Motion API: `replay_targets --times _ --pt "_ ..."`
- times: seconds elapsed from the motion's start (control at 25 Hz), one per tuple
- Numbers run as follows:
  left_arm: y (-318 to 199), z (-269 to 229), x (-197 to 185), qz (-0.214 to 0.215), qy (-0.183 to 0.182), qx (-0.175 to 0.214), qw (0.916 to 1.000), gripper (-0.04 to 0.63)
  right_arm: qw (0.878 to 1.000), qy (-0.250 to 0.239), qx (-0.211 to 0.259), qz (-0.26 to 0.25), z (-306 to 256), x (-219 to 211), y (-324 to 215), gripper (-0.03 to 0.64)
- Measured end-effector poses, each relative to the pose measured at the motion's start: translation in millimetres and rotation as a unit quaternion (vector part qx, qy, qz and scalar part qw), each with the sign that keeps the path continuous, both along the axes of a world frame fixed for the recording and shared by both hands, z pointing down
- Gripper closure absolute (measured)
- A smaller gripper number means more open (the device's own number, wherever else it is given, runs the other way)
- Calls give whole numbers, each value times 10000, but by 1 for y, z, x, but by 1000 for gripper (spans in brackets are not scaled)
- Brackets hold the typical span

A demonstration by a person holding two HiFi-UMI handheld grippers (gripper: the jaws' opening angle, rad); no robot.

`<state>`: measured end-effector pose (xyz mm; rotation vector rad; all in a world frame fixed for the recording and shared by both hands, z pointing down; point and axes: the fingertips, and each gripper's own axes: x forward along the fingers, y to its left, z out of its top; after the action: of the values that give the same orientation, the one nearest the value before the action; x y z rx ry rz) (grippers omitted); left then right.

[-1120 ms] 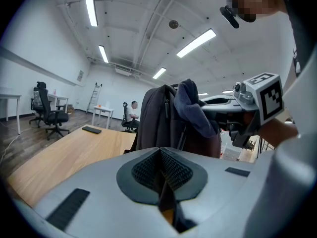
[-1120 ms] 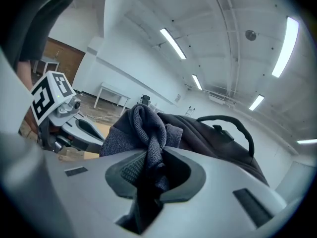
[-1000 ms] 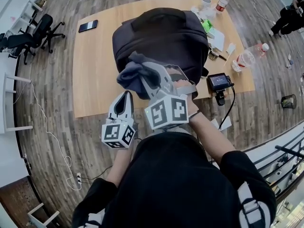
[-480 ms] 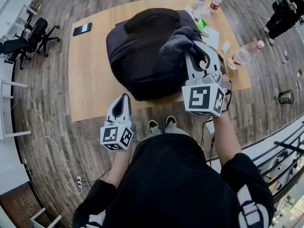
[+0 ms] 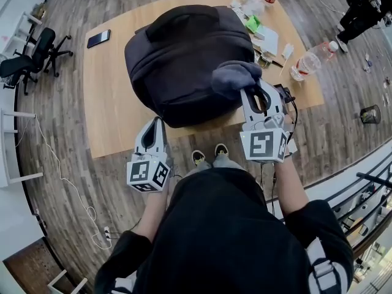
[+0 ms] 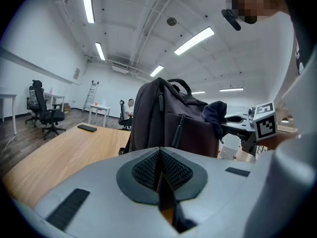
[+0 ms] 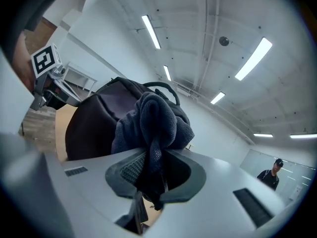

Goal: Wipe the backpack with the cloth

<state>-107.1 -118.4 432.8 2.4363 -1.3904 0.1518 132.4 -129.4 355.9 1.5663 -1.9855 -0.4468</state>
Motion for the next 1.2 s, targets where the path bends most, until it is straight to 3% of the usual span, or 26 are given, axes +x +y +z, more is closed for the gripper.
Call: replay_targets --times 0.56,0.84,1.0,1.2 --pt "6 8 5 -62 -132 -67 9999 580 9903 -989 -953 -221 108 -6 44 546" --pt "11 8 8 -107 -128 -111 9998 580 9776 -1161 -1753 15 184 4 52 546" --pt "13 6 6 -153 -145 -73 9998 580 9758 -1222 -1814 33 208 3 48 546" --pt "20 10 -4 -276 -151 -146 9994 580 9625 -1072 -2488 -99 259 -17 56 546"
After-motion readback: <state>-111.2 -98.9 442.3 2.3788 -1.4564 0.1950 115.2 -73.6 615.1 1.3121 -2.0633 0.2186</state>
